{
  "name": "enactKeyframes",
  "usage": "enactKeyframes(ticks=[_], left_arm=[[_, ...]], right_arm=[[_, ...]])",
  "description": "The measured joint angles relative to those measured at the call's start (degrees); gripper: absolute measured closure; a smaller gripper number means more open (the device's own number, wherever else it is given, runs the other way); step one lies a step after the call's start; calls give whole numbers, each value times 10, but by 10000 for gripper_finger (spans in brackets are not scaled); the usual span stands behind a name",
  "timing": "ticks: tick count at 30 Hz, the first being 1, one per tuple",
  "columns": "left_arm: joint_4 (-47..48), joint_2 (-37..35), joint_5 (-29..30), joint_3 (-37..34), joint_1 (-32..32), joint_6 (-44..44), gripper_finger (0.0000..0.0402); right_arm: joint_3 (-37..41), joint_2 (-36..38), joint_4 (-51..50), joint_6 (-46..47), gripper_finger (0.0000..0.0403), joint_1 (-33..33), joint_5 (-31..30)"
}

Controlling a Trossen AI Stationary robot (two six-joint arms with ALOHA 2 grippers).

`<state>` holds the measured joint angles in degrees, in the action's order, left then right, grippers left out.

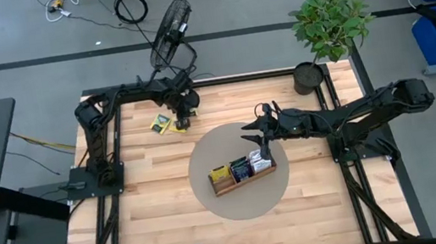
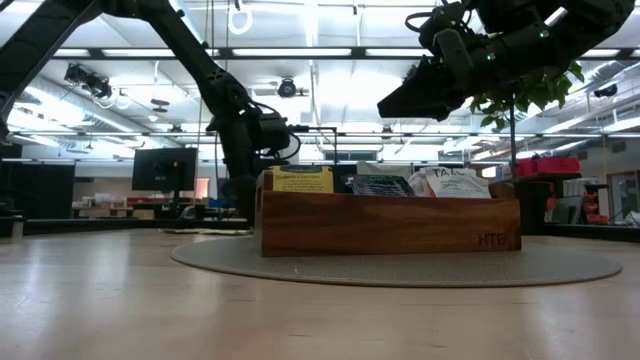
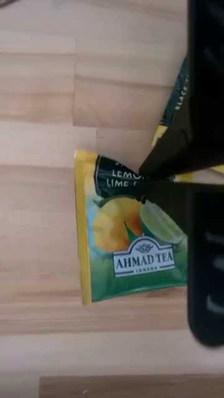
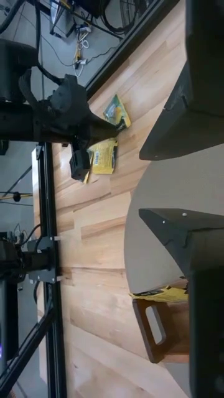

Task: Pick & Place Tea
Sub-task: Put the yellow tea bag into the left section of the wooden organizer

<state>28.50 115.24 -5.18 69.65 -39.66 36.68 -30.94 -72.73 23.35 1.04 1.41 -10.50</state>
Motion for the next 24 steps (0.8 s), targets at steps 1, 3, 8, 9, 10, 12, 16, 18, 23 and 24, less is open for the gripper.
enactKeyframes(ticks=[1, 3, 8, 9, 10, 12, 16, 18, 23, 24], left_arm=[[-2, 0, -1, 0, 0, 0, 387], [-5, 0, -4, -1, 0, 0, 393], [16, -5, -9, 14, 0, -5, 399], [25, -9, -10, 20, 0, -12, 399], [32, -12, -9, 24, 0, -15, 399], [57, -21, -6, 31, 0, -16, 400], [69, -47, -14, 39, 3, -24, 400], [89, -50, -33, 38, 6, -34, 400], [117, -61, -105, 39, 19, -60, 400], [121, -62, -116, 39, 22, -62, 400]], right_arm=[[0, 0, 0, 0, 259, 0, 0], [0, 0, 0, 0, 259, 0, 0], [0, 0, -3, 0, 259, 0, 0], [0, 0, -3, 0, 259, 0, 0], [0, 0, -3, 0, 259, 0, 0], [0, 0, -4, 0, 259, 0, 0], [0, 0, -12, -2, 259, 0, -1], [0, 0, -17, -4, 259, 0, -1], [0, -5, -19, -36, 259, 0, 0], [0, -8, -20, -49, 259, 0, 0]])
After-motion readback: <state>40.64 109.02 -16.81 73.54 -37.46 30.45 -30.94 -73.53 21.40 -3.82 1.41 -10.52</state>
